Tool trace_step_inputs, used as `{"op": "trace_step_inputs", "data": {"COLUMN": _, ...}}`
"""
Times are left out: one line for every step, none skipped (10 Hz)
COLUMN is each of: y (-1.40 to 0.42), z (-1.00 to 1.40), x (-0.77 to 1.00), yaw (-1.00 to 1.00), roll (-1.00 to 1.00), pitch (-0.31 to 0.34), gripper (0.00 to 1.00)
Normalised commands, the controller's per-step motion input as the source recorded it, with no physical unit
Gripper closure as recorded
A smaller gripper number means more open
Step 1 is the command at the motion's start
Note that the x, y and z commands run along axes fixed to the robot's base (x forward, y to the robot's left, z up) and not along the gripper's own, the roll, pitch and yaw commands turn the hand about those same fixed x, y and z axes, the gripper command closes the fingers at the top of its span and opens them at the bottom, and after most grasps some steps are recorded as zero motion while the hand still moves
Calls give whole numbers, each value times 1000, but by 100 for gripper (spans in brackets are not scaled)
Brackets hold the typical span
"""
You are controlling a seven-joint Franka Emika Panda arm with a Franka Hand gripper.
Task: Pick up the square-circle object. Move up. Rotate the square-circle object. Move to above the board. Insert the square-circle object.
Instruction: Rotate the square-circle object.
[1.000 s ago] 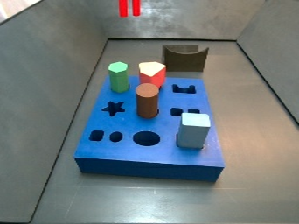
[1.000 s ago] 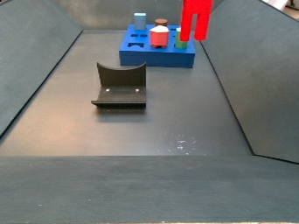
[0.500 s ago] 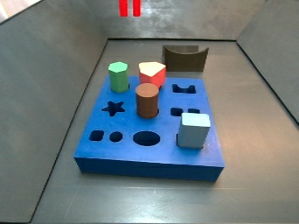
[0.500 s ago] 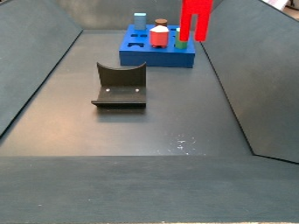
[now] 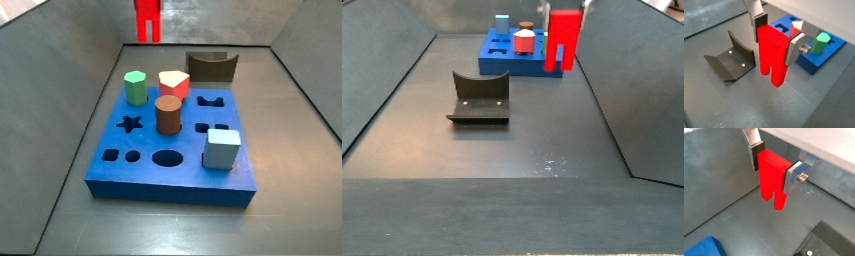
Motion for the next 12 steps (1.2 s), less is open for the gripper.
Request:
{"op": "trace_step_inputs", "data": {"y": 16, "z": -1000, "x": 17, "yaw": -60, "roll": -4, "pitch": -30, "gripper": 100}}
{"op": "trace_step_inputs", "data": {"y": 20, "z": -1000, "x": 20, "yaw": -56, "roll": 3, "pitch": -30, "gripper": 100}}
{"op": "trace_step_inputs", "data": {"y": 24, "z": -1000, "x": 20, "yaw": -50, "roll": 8, "pitch": -30, "gripper": 100}}
{"op": "trace_step_inputs", "data": {"y": 28, "z": -1000, "x": 22, "yaw": -46, "roll": 14, "pitch": -32, "gripper": 100}}
{"op": "trace_step_inputs", "data": {"y": 31, "z": -1000, "x": 23, "yaw": -45, "roll": 19, "pitch": -33, "gripper": 100}}
{"op": "trace_step_inputs", "data": {"y": 35, "z": -975, "x": 25, "yaw": -42, "roll": 30, "pitch": -30, "gripper": 100}}
{"op": "trace_step_inputs", "data": {"y": 35, "z": -877, "x": 25, "yaw": -41, "roll": 35, "pitch": -32, "gripper": 100}}
{"op": "trace_step_inputs", "data": {"y": 33, "z": -684, "x": 24, "yaw": -40, "roll": 44, "pitch": -33, "gripper": 100}}
{"op": "trace_step_inputs", "data": {"y": 32, "z": -496, "x": 23, "yaw": -41, "roll": 54, "pitch": -26, "gripper": 100}}
{"op": "trace_step_inputs", "data": {"y": 30, "z": -357, "x": 27, "yaw": -40, "roll": 59, "pitch": -23, "gripper": 100}}
{"op": "trace_step_inputs", "data": {"y": 25, "z": -338, "x": 14, "yaw": -40, "roll": 58, "pitch": -10, "gripper": 100}}
{"op": "trace_step_inputs", "data": {"y": 25, "z": -338, "x": 14, "yaw": -40, "roll": 58, "pitch": -10, "gripper": 100}}
